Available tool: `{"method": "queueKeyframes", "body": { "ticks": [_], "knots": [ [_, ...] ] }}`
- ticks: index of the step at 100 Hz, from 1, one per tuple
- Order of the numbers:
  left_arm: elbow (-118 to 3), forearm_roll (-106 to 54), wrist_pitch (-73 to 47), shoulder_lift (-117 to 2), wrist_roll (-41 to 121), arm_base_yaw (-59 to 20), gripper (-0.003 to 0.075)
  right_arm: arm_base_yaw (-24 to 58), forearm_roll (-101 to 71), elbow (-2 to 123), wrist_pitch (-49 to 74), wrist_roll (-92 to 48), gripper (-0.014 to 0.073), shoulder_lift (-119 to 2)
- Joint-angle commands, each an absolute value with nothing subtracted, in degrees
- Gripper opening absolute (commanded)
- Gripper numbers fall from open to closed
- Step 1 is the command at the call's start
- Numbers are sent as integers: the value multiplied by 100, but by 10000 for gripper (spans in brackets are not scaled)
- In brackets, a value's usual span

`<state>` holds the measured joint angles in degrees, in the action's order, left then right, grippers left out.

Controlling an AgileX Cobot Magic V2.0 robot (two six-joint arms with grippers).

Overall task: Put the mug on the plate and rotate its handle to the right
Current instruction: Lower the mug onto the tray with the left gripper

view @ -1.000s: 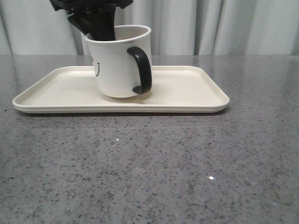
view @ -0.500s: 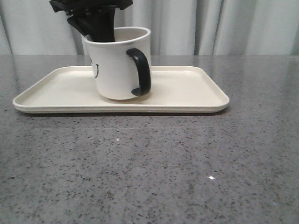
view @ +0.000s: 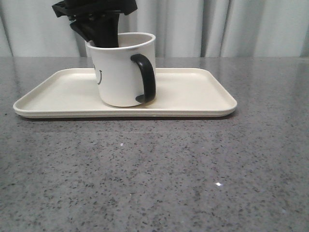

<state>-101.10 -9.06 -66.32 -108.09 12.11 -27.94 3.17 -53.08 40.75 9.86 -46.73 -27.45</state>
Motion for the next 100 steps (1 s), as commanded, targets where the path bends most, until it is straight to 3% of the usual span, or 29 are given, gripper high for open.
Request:
{"method": "queueKeyframes", "body": {
  "ticks": [1,56,66,90,100],
  "knots": [
    [-10282,-992,-6446,-10545,1205,-2828,-20,332,-5383,4284,727,-4719,615,-2827],
    [-10282,-1011,-6524,-10545,1186,-2828,-12,332,-5383,4284,727,-4719,615,-2827],
    [-10282,-1011,-6560,-10545,1186,-2828,36,332,-5383,4284,727,-4719,615,-2827],
    [-10293,-1011,-6618,-10545,1186,-2828,232,332,-5383,4284,727,-4719,615,-2827],
    [-10293,-1011,-6633,-10545,1186,-2828,268,332,-5383,4284,727,-4719,615,-2827]
  ]
}}
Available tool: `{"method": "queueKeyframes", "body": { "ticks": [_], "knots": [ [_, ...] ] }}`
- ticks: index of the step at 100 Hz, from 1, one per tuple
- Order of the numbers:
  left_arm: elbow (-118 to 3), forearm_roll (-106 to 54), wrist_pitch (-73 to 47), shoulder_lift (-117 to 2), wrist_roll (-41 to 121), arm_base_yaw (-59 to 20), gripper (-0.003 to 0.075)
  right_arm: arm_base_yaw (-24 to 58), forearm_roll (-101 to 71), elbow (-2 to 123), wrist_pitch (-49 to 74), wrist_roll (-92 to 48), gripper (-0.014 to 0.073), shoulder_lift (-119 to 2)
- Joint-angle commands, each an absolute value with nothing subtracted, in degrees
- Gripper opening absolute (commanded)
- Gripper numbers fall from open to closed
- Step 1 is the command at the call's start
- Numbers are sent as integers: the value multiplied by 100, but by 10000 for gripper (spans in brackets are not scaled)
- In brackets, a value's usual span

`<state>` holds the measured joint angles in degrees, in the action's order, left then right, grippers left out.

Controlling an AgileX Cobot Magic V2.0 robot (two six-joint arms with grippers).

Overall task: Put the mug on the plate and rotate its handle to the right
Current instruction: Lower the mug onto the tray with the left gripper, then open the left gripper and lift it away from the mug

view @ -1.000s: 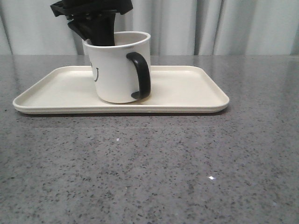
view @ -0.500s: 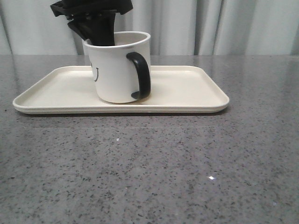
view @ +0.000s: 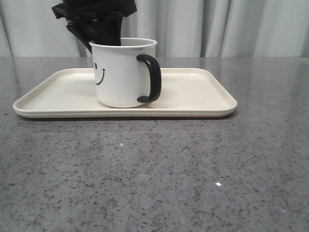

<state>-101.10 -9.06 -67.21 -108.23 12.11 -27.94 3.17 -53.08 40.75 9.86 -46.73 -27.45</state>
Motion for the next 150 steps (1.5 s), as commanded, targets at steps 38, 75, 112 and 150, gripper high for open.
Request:
{"method": "queueKeyframes", "body": {
  "ticks": [38,75,112,150],
  "knots": [
    [-10805,-1025,-6862,-10545,1061,-2828,269,332,-5383,4284,727,-4719,615,-2827],
    [-11520,-989,-7236,-10404,1004,-2828,269,332,-5383,4284,722,-4719,615,-2827],
    [-11520,-620,-7236,-9632,756,-2723,260,332,-5383,4284,722,-4719,615,-2827],
    [-11520,-596,-7236,-8485,744,-1876,260,332,-5383,4284,722,-4719,615,-2827]
  ]
}}
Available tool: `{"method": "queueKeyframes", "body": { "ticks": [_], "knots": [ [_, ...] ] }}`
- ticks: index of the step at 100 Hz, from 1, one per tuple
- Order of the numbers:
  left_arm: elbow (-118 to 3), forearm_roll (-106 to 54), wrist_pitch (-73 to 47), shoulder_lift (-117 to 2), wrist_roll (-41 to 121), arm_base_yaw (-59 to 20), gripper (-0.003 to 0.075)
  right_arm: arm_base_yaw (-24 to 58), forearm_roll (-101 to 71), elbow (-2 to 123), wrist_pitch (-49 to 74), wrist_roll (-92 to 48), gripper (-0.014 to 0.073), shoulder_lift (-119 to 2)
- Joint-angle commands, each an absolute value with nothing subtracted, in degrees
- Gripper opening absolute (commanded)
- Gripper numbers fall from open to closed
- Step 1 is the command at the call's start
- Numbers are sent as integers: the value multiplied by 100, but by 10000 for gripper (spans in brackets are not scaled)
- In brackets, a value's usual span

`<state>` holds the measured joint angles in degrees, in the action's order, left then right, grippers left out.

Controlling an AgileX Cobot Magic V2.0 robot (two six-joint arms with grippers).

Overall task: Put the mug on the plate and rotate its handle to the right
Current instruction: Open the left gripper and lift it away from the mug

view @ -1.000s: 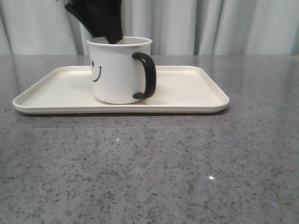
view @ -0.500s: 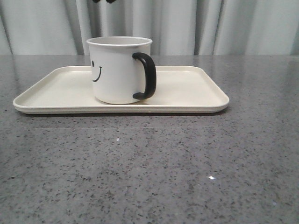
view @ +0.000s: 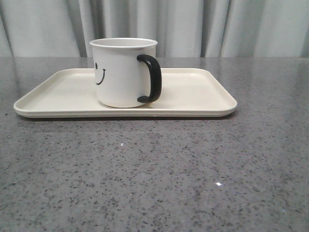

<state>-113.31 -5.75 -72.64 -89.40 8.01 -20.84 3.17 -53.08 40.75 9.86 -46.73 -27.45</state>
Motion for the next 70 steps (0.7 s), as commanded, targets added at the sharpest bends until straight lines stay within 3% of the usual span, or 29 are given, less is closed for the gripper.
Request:
{"method": "queueKeyframes", "body": {
  "ticks": [1,20,46,70],
  "knots": [
    [-11520,-596,-7236,-8462,744,-1855,260,332,-5383,4284,722,-4719,615,-2827],
    [-11496,-309,-7236,-7902,744,-1243,246,332,-5383,4284,722,-4719,615,-2827],
    [-10813,37,-7236,-7124,744,-497,-20,332,-5383,4284,722,-4719,615,-2827],
    [-9717,140,-7038,-6342,744,51,-20,332,-5383,4284,722,-4719,615,-2827]
  ]
}}
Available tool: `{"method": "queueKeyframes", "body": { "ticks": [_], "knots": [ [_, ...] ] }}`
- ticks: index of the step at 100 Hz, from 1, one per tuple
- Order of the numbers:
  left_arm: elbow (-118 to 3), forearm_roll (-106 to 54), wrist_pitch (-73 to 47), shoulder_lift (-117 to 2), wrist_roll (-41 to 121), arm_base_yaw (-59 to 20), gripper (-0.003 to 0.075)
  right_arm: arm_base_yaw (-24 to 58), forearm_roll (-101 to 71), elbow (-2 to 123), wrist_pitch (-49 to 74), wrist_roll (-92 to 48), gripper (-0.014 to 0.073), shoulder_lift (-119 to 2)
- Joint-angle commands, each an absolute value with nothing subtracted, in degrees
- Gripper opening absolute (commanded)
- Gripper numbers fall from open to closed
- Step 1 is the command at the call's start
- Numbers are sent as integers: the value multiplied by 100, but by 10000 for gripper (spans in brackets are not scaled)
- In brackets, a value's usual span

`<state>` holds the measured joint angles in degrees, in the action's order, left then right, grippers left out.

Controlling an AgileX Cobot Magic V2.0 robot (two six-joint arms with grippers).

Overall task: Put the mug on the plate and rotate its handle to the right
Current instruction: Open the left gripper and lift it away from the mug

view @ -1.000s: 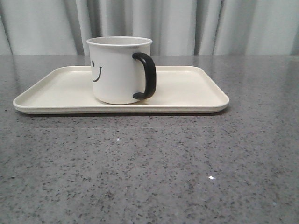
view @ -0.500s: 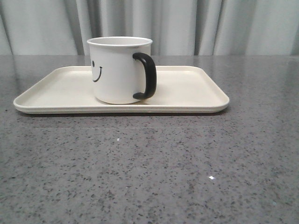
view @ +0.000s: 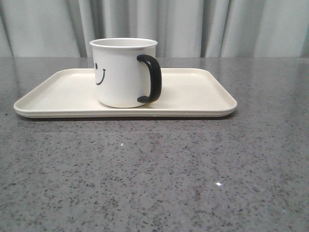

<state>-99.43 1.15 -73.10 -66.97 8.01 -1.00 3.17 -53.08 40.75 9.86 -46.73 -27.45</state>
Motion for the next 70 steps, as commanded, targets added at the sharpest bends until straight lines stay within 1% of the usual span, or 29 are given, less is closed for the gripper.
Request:
{"method": "queueKeyframes", "body": {
  "ticks": [1,16,35,51,70],
  "knots": [
    [-9682,140,-6998,-6317,744,75,-20,332,-5383,4284,722,-4719,615,-2827],
    [-8919,152,-6505,-5744,744,242,-20,332,-5383,4284,739,-4719,615,-2827],
    [-7965,167,-6053,-5167,744,255,-20,332,-5241,4475,1139,-4722,615,-2929],
    [-7396,232,-5783,-4930,744,255,-20,332,-5079,5180,1738,-4726,615,-3519],
    [-7029,232,-5718,-4873,744,255,-20,332,-5085,6479,2870,-4726,615,-4618]
  ]
}}
